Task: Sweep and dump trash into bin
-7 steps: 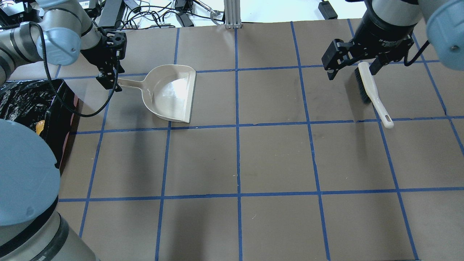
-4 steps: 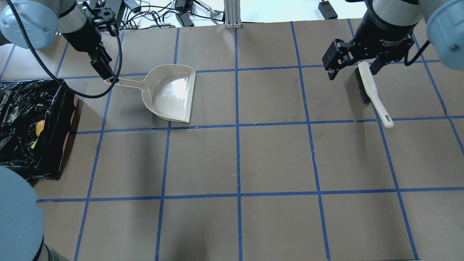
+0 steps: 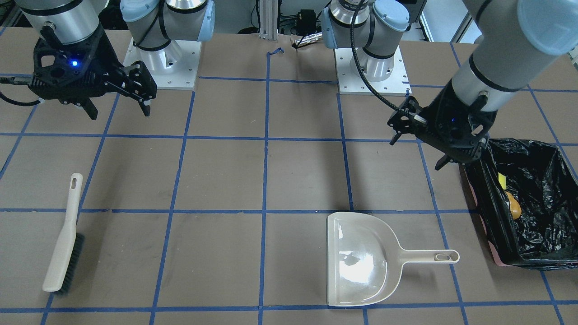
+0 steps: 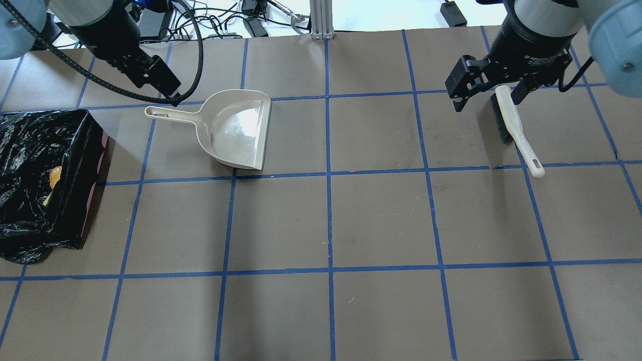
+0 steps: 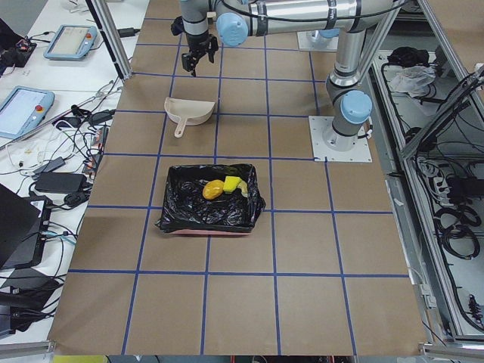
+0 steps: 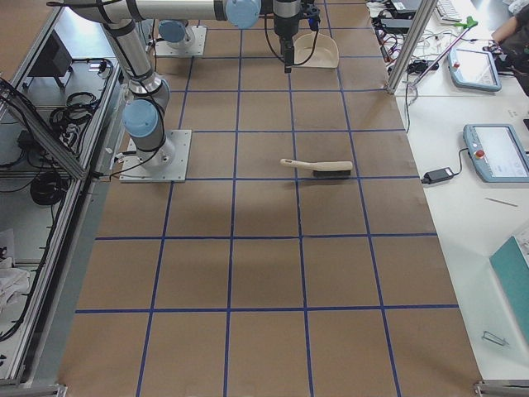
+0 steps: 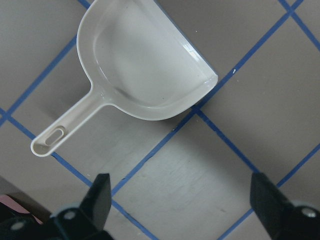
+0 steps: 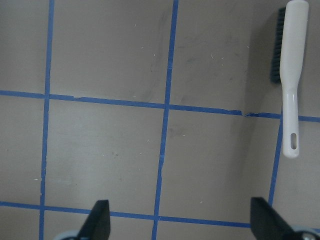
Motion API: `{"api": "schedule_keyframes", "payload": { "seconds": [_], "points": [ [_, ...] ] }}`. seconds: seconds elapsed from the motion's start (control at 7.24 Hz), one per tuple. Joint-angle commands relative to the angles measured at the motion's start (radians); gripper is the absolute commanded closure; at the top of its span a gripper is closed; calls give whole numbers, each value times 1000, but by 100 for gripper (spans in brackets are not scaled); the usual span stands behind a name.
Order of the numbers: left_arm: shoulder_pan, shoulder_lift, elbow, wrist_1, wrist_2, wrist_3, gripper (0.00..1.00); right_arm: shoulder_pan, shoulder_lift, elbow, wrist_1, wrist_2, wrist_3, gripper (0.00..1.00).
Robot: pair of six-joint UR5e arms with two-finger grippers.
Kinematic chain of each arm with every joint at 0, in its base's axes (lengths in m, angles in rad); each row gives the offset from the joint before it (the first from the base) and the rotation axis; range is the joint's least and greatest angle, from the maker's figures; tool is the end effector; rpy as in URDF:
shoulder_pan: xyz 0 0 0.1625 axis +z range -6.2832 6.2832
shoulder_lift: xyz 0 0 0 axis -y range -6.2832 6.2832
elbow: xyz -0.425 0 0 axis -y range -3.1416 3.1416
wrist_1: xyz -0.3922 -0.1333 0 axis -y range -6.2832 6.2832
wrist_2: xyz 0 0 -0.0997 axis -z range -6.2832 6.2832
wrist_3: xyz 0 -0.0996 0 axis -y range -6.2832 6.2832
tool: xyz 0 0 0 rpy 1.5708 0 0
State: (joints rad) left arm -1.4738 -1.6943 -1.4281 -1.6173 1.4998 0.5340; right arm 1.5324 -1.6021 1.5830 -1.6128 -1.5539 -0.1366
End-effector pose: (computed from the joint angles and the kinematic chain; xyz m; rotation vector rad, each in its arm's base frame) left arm -0.0873 -0.5525 0.4898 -0.6631 -2.9931 -0.0060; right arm 0.1163 -0.4892 0.5015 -0.1544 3.1248 -0.0976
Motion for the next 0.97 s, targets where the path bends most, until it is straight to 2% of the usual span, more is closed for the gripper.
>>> {"api": "schedule_keyframes", "payload": {
  "seconds": [0.0, 0.28, 0.41, 0.83],
  "points": [
    [-23, 94, -67, -32, 33, -461, 0, 0, -1, 0, -2, 0, -1, 0],
    [-84, 160, -135, -9, 63, -616, 0, 0, 1, 0, 1, 2, 3, 0],
    [-103, 179, -150, -9, 124, -641, 0, 2, -1, 0, 1, 2, 6, 0],
    [-106, 185, -184, 50, 115, -649, 0, 0, -2, 14, 1, 2, 12, 0]
  ]
}}
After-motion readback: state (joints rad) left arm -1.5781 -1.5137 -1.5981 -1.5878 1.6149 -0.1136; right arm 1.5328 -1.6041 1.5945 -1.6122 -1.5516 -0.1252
